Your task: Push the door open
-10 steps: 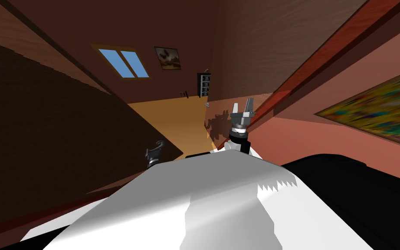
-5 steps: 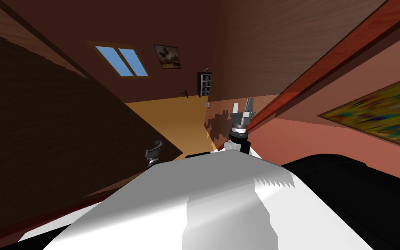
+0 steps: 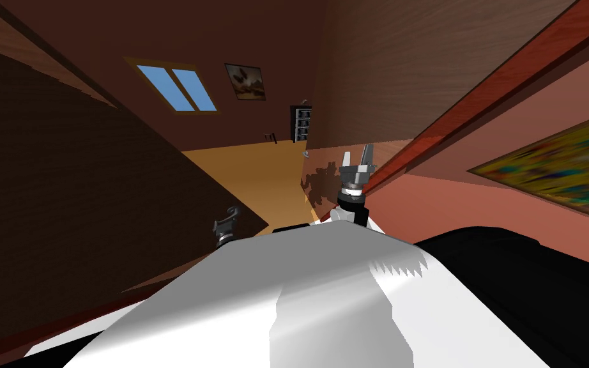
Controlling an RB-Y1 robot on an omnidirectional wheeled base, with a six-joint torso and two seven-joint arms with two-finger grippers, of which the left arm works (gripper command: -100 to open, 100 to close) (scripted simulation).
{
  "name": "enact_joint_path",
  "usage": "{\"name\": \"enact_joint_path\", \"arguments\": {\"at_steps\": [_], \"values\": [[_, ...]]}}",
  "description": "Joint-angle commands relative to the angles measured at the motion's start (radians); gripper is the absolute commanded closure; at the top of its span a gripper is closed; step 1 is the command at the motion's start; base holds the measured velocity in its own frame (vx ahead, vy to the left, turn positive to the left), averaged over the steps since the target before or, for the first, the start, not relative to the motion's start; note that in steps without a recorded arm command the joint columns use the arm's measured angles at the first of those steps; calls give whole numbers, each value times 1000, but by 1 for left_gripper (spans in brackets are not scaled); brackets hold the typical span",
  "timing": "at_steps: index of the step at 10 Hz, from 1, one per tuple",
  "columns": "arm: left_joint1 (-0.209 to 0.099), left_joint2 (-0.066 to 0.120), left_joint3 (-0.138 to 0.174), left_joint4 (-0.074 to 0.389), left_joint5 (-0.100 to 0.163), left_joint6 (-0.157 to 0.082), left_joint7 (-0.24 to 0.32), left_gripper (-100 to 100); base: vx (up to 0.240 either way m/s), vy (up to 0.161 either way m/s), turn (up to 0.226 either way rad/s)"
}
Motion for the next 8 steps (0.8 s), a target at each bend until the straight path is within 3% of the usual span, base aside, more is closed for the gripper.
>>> {"name": "enact_joint_path", "arguments": {"at_steps": [1,2,6,7,8], "values": [[-16,15,2,-10,30,-17,44,100,21,1,-10],[-18,18,-3,-5,51,-13,72,100,57,-3,2],[-18,18,-3,3,51,-13,86,100,22,3,0],[-20,21,-8,-1,73,-8,127,100,27,-3,-17],[-20,21,-8,0,73,-8,127,100,29,-3,-10]]}}
